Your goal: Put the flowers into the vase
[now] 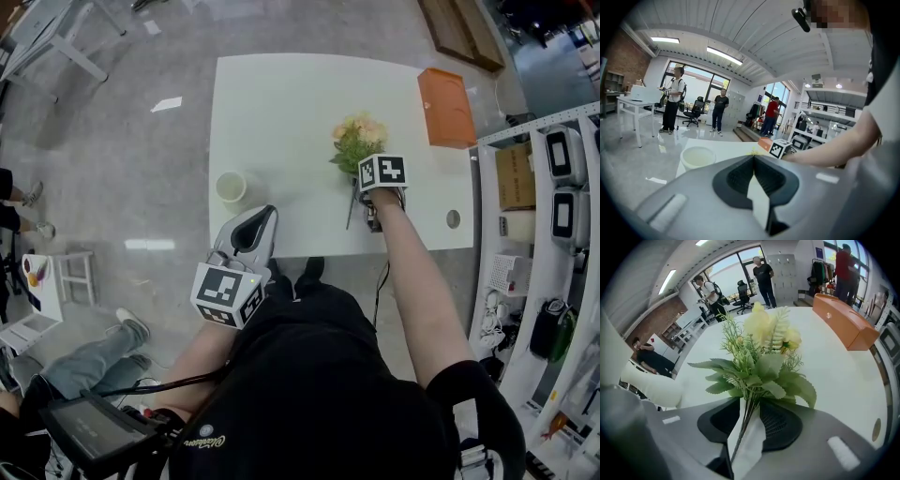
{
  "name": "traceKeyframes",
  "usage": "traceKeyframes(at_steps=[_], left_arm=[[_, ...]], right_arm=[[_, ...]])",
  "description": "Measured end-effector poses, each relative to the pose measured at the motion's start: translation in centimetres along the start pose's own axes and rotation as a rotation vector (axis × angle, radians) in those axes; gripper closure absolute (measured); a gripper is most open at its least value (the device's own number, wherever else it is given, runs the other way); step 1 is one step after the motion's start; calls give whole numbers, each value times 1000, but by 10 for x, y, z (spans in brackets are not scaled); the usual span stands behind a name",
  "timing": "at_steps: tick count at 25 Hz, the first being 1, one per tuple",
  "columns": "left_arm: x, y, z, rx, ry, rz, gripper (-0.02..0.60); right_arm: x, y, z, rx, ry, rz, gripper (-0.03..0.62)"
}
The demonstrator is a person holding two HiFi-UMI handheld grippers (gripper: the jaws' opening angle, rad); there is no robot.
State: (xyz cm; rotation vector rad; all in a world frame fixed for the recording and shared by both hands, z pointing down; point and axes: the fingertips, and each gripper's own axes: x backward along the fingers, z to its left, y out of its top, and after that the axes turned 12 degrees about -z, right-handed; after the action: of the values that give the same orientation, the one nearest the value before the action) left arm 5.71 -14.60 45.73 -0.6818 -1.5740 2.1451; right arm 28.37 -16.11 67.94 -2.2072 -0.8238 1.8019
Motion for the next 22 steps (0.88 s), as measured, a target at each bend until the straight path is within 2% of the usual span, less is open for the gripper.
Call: traceKeyframes(at_steps=[4, 10, 14, 22], left_arm=[[-1, 0, -1, -6, -10, 5, 574], [-1, 0, 1, -5, -6, 7, 574], [2, -2, 0, -6, -2, 9, 574], [4, -3, 5, -6, 3, 7, 574]], right_arm=[[-5, -6, -6, -6, 15, 91, 491], [-7, -8, -9, -17, 21, 144, 496], [-7, -10, -10, -29, 27, 159, 507], [-5, -8, -14, -70, 32, 124, 543]])
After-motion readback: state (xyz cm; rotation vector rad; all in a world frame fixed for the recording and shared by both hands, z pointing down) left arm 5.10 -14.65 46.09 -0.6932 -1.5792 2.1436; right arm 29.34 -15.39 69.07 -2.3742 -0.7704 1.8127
